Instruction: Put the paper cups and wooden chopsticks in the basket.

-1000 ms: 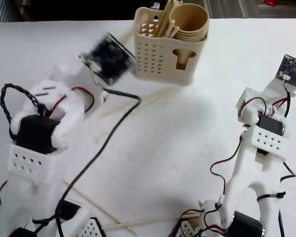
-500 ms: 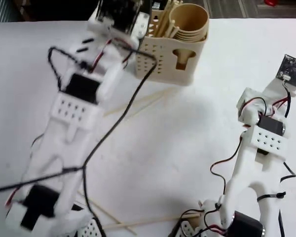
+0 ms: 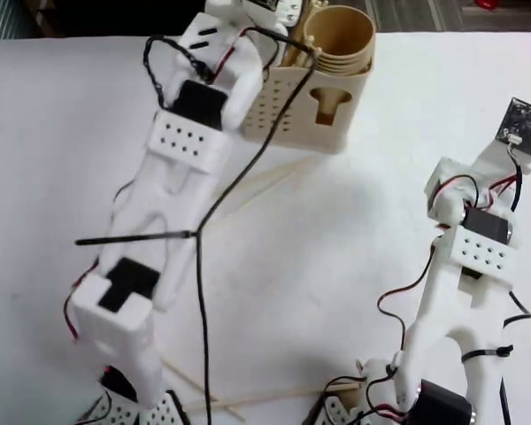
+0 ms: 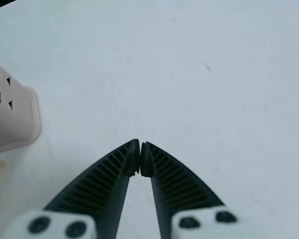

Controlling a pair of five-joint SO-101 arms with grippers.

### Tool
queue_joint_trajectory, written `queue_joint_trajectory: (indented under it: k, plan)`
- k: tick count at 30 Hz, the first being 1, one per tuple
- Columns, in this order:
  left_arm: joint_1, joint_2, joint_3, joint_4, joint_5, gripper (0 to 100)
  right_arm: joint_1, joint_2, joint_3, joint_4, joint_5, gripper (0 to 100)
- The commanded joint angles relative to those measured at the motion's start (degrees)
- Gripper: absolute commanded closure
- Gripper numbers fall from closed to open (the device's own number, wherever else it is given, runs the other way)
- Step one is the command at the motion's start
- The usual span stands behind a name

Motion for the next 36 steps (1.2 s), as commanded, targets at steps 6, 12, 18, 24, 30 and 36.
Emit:
queue_joint_trajectory:
  k: [6,12,18,24,30,36]
  plan:
    - [0.2,1.5,-8.4,16.9,0.5,87,0.3,-0.4,-3.2,0.0,-0.1,97.8]
    - [-0.7,1.4,-18.5,31.4,0.0,86,0.2,-0.4,-3.2,0.0,-0.1,97.9]
    - [-4.9,1.4,-33.3,54.2,-0.2,86,0.2,-0.7,-3.2,0.1,-0.1,97.9]
    - [-8.2,1.7,-47.9,72.4,-2.8,86,0.1,-0.6,-5.3,2.2,0.0,97.8]
    - [-12.6,1.4,-52.4,76.4,-2.8,86,-2.4,-0.3,-11.9,11.3,8.2,97.9]
    - [-18.6,0.3,-52.5,76.5,-2.6,90,-10.9,-0.2,-20.6,25.0,20.7,97.8]
